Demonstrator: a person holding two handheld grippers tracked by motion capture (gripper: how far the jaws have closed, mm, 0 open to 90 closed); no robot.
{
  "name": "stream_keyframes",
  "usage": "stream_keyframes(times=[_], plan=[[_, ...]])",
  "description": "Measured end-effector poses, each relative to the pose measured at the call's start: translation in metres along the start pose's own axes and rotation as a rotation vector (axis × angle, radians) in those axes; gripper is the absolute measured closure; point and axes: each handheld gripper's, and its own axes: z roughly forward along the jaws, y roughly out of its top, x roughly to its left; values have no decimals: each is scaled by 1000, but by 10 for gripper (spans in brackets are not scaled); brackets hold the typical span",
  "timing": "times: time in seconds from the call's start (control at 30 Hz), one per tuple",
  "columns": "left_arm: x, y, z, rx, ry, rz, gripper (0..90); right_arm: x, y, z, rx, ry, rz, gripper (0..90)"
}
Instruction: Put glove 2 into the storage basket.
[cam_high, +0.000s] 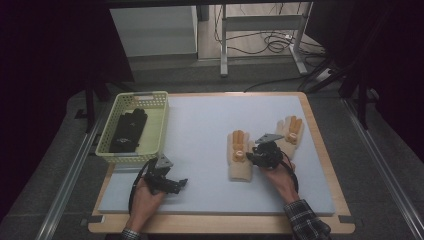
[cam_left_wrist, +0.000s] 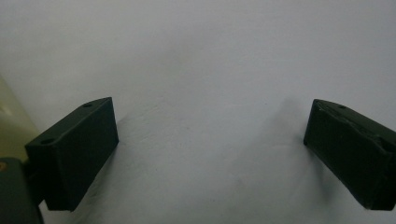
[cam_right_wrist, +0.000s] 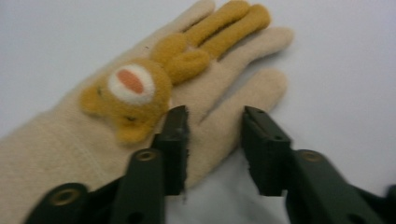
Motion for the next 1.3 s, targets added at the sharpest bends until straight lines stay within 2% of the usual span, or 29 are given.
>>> stream_keyframes(times=[0.07, 0.1, 0.27, 0.53, 0.67, 0.8, 0.97, 1.1, 1.2, 1.3], plan=[[0, 0, 0, 0, 0, 0, 30, 0, -4, -1, -19, 34, 34, 813], [0, 0, 0, 0, 0, 0, 29, 1, -5, -1, -26, 40, 42, 835], [0, 0, 0, 0, 0, 1, 30, 2, -3, -4, -20, 25, 41, 856], [0, 0, 0, 1, 0, 0, 30, -11, 2, -39, -36, -31, 33, 856], [0, 0, 0, 1, 0, 0, 29, -9, 10, -54, -39, -43, 13, 855], [0, 0, 0, 1, 0, 3, 30, 5, 24, -55, -26, -55, -40, 850], [0, 0, 0, 2, -1, 1, 29, 23, 44, -48, -12, -50, -80, 843], [0, 0, 0, 0, 0, 0, 29, 41, 58, -37, -12, -20, -111, 821], [0, 0, 0, 0, 0, 1, 29, 60, 68, -25, -17, 28, -141, 742], [0, 0, 0, -1, 0, 2, 29, 75, 76, -16, -18, 55, -177, 690]])
